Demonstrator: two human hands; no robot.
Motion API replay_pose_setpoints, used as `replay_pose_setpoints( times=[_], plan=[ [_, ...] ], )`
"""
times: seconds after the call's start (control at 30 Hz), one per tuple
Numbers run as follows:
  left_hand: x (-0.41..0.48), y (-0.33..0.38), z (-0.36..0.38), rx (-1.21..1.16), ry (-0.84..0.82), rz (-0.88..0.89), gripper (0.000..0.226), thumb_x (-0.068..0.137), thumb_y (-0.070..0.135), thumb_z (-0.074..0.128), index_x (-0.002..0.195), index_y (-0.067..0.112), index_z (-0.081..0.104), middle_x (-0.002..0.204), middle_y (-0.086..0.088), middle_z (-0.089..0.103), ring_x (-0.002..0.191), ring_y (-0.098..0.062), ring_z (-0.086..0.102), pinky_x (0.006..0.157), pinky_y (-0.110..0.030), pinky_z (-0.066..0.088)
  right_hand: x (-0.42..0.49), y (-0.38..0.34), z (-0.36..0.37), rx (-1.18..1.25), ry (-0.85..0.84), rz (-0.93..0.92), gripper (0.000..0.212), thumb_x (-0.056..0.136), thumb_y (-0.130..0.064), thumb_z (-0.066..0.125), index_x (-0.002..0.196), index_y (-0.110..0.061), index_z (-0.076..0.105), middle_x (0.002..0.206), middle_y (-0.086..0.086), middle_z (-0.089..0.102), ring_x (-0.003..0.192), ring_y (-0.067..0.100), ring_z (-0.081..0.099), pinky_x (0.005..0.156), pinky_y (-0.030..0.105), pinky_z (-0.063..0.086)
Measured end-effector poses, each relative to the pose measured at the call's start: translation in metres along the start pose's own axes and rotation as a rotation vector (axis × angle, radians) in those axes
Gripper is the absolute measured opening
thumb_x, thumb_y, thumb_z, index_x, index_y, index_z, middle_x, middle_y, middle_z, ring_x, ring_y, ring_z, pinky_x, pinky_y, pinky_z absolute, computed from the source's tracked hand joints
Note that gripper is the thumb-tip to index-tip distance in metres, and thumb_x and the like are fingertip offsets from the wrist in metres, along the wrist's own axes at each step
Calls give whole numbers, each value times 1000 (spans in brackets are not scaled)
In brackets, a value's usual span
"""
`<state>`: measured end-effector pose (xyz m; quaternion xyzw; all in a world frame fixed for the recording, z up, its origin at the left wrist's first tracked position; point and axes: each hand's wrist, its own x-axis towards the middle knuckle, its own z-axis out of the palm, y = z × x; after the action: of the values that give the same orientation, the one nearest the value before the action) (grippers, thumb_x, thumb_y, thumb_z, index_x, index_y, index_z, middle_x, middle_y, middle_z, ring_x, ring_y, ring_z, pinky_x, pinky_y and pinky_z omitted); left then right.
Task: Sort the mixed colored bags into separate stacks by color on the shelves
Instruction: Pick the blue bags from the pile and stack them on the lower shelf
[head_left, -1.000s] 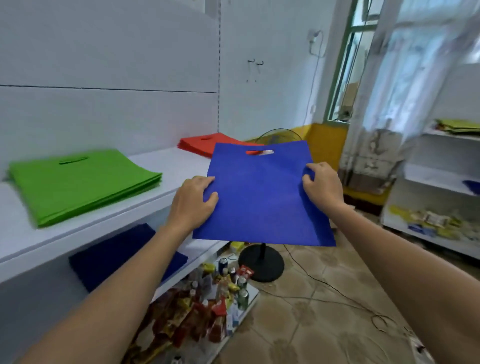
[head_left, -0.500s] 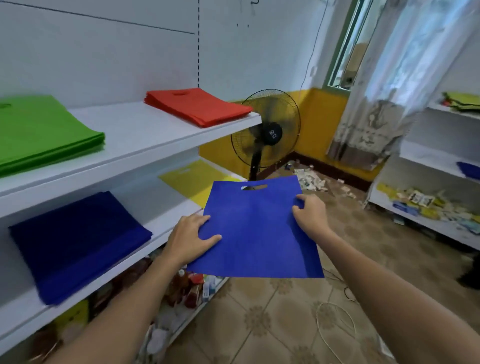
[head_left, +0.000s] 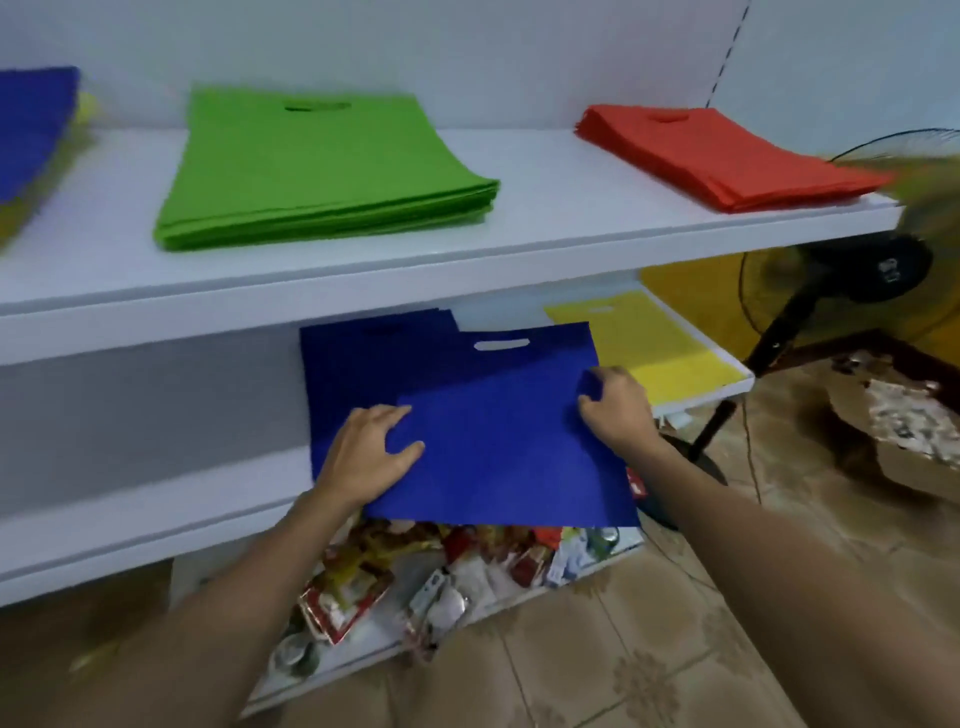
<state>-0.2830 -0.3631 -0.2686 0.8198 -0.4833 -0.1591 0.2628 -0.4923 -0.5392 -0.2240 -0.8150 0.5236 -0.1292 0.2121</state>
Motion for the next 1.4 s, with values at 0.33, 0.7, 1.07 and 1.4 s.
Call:
replay_pose_setpoints(
  times=[0.33, 0.7, 1.07, 1.4],
  plan=[
    [21, -82, -17, 138, 180, -180, 66, 82, 47, 46, 139, 14, 41, 139, -10, 46, 124, -31, 40, 101, -32, 33, 89, -73, 103, -52, -131, -288, 53, 87, -19, 55, 136, -6, 39, 138, 13, 39, 120, 32, 46, 100, 42, 40],
    [61, -124, 23, 276, 126, -401, 67, 85, 56, 50, 143, 32, 28, 145, -7, 29, 131, -28, 25, 105, -37, 27, 130, -79, 194, -373, -246, -171, 47, 99, -27, 32, 143, -13, 27, 149, 12, 22, 135, 30, 22, 104, 45, 29],
    [-45, -114, -67, 60, 315, -656, 53, 79, 41, 62, 128, 20, 54, 133, -9, 48, 123, -26, 42, 105, -36, 36, 70, -192, 160, -183, -299, -695, 35, 92, -12, 43, 125, -5, 45, 125, 14, 51, 113, 28, 48, 84, 30, 36],
    [-261, -86, -179, 234, 620, -1087, 46, 89, 37, 54, 131, 19, 49, 136, -9, 43, 126, -26, 36, 101, -36, 33, -143, -359, 152, -126, -615, -1426, 49, 94, -19, 45, 141, -11, 35, 131, 15, 51, 118, 31, 50, 94, 39, 45]
  ],
)
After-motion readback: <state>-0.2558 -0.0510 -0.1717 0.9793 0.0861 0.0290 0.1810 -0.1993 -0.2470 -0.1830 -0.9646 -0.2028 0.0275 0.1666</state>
